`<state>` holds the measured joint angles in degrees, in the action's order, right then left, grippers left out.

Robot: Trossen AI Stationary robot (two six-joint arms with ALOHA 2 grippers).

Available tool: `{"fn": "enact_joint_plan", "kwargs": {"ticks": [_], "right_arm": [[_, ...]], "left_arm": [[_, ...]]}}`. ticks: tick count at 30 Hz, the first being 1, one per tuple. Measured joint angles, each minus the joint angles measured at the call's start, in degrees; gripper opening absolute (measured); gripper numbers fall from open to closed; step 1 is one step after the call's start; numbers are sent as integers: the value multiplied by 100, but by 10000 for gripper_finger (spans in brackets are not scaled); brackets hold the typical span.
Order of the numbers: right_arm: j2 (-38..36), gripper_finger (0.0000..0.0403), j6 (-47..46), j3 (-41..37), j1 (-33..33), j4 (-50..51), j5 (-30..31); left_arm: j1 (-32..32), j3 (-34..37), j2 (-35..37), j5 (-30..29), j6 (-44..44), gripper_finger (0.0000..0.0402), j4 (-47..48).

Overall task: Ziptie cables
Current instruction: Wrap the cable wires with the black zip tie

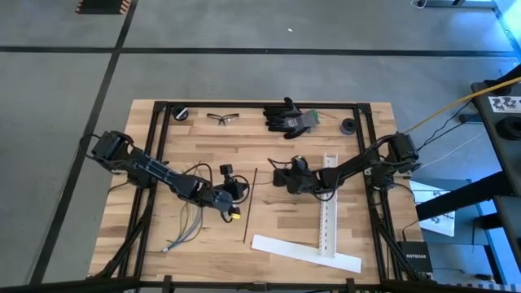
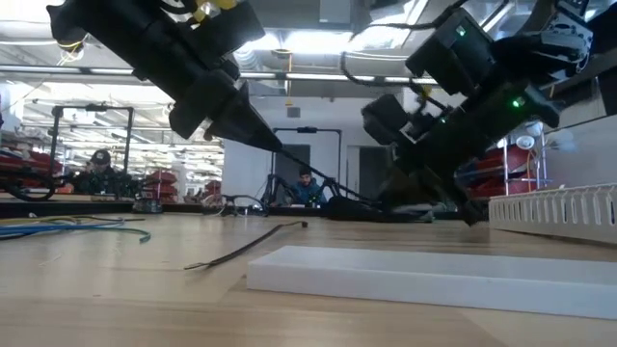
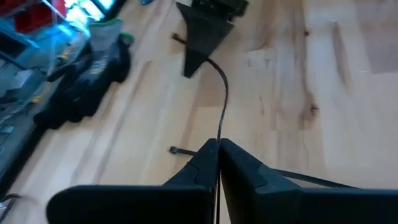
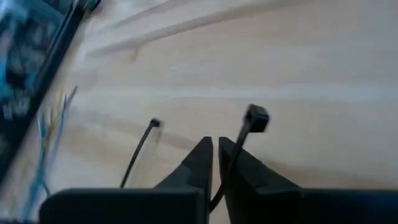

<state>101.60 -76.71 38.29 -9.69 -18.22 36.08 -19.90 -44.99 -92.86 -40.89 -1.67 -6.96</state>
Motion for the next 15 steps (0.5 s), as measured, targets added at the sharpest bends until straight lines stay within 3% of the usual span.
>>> {"fn": "enact_joint_plan", "kwargs": {"ticks": [8, 15], "right_arm": [[-13, 3, 3561, 619, 0, -77, -639], [-13, 0, 4736, 983, 0, 872, -716]], "left_arm": [[47, 0, 0, 477, -1, 0, 44], [44, 0, 2, 496, -311, 8, 52]]}}
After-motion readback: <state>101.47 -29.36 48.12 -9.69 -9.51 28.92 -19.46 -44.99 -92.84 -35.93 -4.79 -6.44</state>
